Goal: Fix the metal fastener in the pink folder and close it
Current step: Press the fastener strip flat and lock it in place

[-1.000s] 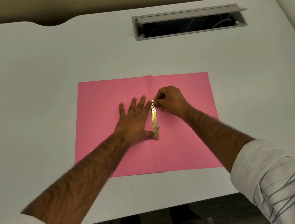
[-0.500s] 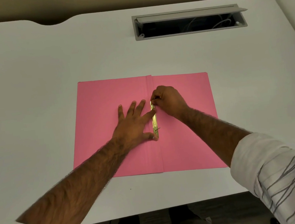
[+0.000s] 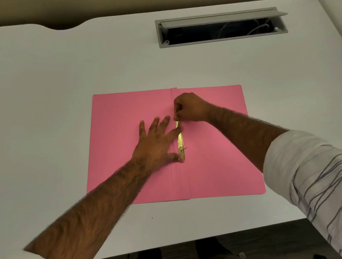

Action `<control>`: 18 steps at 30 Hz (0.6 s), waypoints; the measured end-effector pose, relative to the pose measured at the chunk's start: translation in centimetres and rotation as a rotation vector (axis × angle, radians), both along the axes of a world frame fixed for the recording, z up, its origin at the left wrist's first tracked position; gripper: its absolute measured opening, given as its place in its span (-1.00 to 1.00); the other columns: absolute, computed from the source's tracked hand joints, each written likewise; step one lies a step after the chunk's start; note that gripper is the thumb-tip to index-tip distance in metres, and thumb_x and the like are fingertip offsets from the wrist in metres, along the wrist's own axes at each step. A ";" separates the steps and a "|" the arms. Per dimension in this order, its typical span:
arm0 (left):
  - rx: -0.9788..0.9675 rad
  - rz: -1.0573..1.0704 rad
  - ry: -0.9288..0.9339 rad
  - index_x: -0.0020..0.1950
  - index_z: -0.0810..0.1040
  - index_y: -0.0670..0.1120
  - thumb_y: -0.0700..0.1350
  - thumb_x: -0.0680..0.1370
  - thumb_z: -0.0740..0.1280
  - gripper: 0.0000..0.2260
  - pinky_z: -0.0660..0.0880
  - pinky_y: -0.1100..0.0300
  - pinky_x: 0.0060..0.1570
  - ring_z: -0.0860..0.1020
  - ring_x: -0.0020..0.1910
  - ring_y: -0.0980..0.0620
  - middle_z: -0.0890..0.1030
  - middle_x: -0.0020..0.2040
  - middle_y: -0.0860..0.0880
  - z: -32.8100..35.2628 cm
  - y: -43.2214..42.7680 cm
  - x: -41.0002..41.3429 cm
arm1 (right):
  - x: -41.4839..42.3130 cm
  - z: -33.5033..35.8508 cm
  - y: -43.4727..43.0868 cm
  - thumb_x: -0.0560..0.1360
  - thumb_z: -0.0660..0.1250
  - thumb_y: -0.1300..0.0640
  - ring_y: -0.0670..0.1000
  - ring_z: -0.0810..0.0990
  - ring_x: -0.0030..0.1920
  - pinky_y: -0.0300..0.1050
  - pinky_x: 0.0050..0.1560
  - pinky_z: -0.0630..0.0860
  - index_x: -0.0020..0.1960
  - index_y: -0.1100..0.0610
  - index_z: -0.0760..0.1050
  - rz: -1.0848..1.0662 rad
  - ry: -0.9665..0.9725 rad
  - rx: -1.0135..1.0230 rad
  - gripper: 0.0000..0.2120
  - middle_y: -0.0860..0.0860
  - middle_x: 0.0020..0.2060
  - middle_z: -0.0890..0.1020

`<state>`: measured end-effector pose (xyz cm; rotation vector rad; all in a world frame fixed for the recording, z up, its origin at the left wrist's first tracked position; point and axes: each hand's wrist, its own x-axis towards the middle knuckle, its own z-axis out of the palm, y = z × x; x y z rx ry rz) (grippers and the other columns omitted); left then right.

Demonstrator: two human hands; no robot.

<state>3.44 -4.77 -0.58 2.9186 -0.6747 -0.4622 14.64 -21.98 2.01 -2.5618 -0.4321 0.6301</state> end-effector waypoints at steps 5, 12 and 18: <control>-0.005 0.001 0.004 0.60 -0.01 0.23 0.53 0.36 0.21 -0.10 -0.22 -0.39 0.45 -0.08 0.62 -0.21 -0.06 0.65 -0.09 0.0 0.1 0.1 | 0.4 0.1 0.0 0.41 0.52 0.21 0.02 0.58 -0.18 -0.03 -0.10 0.55 -0.13 0.25 0.62 -0.204 0.082 0.089 -0.87 0.05 -0.24 0.63; -0.026 -0.001 0.046 0.59 0.00 0.27 0.55 0.33 0.22 -0.09 -0.22 -0.38 0.47 -0.09 0.62 -0.18 -0.07 0.66 -0.06 0.2 0.5 0.4 | -0.3 -0.7 -0.7 0.39 0.54 0.20 -0.03 0.52 -0.21 -0.21 -0.29 0.40 -0.18 0.18 0.54 -0.343 0.006 0.111 -0.83 0.05 -0.19 0.60; 0.005 -0.010 0.044 0.58 -0.01 0.26 0.53 0.32 0.26 -0.07 -0.23 -0.38 0.44 -0.07 0.61 -0.19 -0.05 0.65 -0.07 0.3 0.4 0.7 | -2.5 -1.1 -1.7 0.45 0.46 0.25 -0.10 0.48 -0.15 -0.33 -0.26 0.34 0.09 0.15 0.55 -0.351 -0.058 0.198 -0.76 -0.05 -0.06 0.54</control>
